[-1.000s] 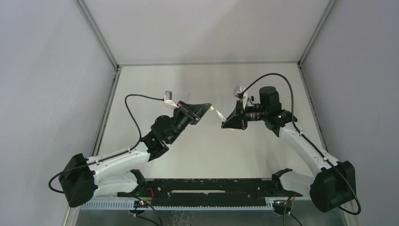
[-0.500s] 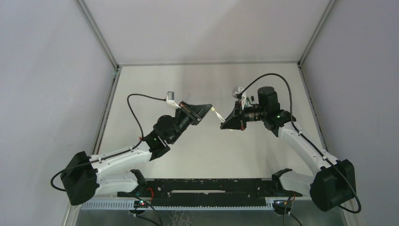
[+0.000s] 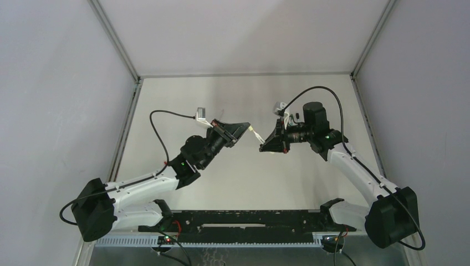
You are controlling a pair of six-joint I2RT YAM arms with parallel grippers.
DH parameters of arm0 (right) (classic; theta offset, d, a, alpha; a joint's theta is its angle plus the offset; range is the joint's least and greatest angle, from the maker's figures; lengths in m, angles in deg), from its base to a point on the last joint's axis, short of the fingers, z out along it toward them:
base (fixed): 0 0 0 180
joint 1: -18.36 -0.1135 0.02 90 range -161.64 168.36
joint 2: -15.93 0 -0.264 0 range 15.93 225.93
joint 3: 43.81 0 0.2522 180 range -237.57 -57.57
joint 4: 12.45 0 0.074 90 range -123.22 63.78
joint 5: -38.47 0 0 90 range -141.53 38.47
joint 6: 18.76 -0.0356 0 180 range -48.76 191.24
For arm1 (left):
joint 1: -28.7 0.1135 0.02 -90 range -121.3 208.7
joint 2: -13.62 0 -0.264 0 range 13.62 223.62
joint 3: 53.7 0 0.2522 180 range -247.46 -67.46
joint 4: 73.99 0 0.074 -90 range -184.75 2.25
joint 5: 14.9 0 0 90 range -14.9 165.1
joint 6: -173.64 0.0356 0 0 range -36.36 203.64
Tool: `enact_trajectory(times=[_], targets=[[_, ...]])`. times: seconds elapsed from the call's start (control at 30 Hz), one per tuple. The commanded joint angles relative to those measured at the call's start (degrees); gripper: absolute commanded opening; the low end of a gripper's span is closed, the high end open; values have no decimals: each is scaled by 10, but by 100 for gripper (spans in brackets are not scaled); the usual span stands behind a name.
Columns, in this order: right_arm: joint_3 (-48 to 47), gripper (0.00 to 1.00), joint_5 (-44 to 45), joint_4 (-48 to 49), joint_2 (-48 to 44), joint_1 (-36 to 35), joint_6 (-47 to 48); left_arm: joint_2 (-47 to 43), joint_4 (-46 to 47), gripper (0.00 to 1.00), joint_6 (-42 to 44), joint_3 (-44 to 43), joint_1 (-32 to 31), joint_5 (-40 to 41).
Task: Insert the pens into the pen caps
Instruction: Insert the pen cap onto the pen.
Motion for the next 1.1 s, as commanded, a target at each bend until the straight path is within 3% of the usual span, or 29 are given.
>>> enact_trajectory(times=[0.0, 1.07], targets=[[2, 0, 5, 16, 2, -6, -10, -5, 22, 0, 14, -32, -6, 5], [2, 0, 26, 30, 4, -6, -43, 24, 24, 0, 32, -40, -26, 8]])
